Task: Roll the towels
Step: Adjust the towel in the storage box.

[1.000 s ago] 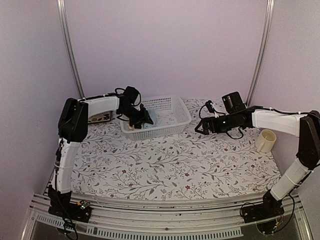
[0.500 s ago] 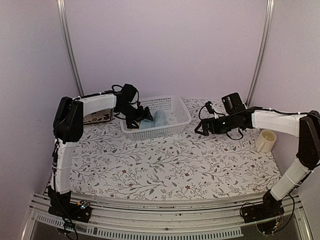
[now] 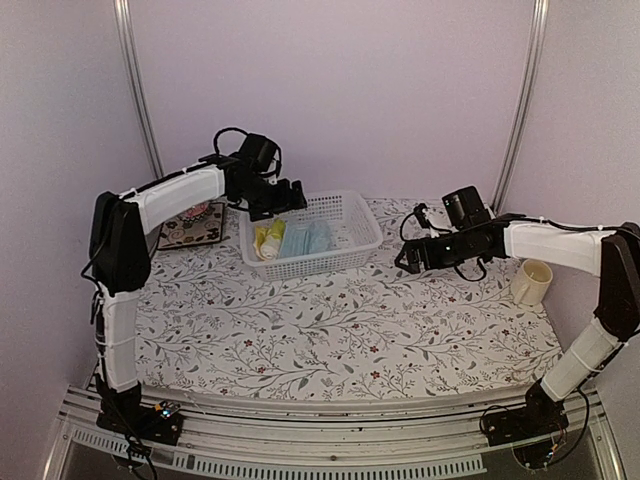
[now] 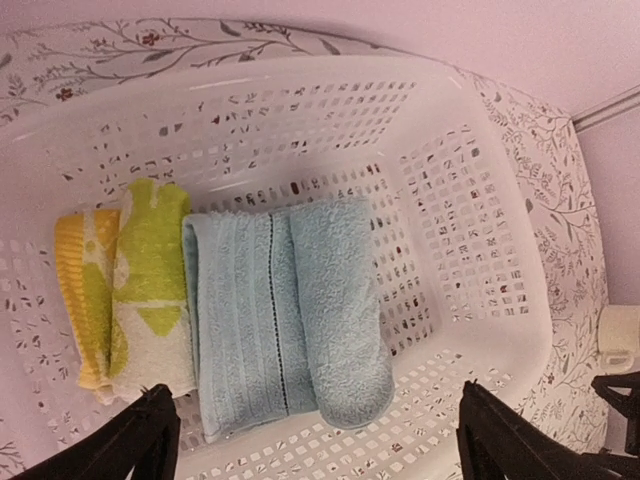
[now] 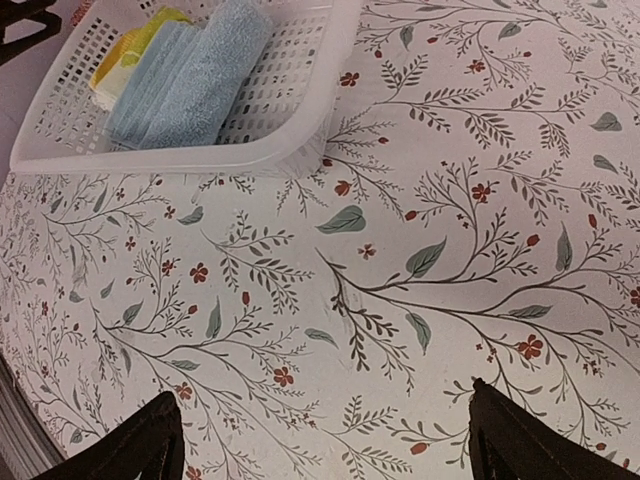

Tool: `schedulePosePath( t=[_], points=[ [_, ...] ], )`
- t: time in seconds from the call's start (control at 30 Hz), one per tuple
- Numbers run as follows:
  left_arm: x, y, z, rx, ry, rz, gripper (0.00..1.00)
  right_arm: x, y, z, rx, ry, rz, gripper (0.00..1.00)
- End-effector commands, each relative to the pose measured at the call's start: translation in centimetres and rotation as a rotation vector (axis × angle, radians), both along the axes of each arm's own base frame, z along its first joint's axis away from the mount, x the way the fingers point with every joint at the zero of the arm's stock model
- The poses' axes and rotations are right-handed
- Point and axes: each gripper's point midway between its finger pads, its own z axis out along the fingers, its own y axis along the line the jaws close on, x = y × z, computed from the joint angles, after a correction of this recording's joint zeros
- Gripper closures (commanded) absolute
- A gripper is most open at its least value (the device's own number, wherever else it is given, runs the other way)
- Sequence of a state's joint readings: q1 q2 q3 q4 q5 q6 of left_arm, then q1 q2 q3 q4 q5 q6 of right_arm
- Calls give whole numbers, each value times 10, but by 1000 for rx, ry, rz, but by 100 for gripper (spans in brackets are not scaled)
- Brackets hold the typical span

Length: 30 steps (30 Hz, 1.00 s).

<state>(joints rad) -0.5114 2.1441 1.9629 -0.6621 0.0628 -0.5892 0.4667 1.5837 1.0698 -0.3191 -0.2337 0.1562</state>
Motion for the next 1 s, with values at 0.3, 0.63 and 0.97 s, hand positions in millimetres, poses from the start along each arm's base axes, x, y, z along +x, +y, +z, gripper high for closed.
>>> schedulePosePath(
  t=[0.3,0.63,0.97],
  points=[
    [7,-74,-41,176,-38,-52,5,-3,-38,17,-108,-71,-130,1],
    [-6,-89,-99,260,11,-27,15,-24,-51,16,-106,-95,-116,1],
    [-11,-94,-110,227,43,-45,52,-31,-53,18,-93,-109,-112,1]
  ],
)
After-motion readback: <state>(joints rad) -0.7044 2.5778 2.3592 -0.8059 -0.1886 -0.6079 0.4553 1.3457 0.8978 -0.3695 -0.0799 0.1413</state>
